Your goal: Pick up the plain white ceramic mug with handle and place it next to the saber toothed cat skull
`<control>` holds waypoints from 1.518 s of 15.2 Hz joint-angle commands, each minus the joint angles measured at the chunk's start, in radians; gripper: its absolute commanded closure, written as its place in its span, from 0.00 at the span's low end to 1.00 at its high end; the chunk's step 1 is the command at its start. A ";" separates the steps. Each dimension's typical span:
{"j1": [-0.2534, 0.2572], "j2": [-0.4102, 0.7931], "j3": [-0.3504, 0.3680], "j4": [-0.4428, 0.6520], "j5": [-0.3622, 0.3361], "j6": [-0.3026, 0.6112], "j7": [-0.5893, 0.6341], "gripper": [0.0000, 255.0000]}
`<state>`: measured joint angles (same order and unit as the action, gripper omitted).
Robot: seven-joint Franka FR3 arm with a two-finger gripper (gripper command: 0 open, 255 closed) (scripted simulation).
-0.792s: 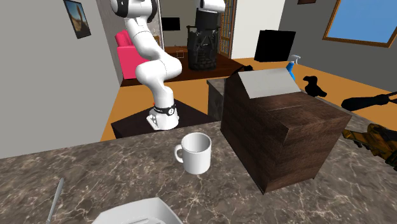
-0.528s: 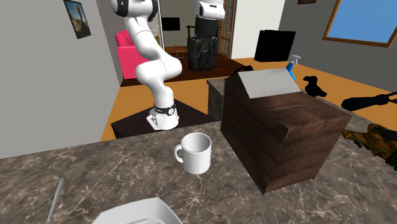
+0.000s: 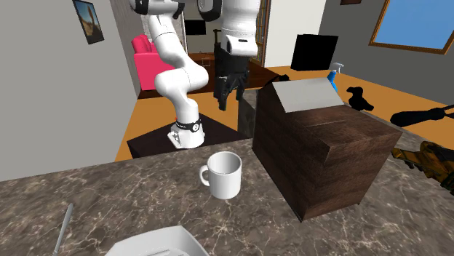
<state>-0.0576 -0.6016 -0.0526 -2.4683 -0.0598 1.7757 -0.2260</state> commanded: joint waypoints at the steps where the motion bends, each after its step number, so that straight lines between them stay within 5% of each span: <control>1: -0.009 0.052 -0.022 -0.012 -0.010 0.077 -0.022 0.00; 10: -0.037 0.338 -0.118 0.019 -0.014 0.381 -0.134 0.00; 18: -0.038 0.405 -0.127 -0.034 -0.008 0.501 -0.142 0.00; 23: -0.038 0.405 -0.127 -0.034 -0.008 0.501 -0.142 0.00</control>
<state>-0.0957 -0.1971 -0.1791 -2.5022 -0.0679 2.2765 -0.3683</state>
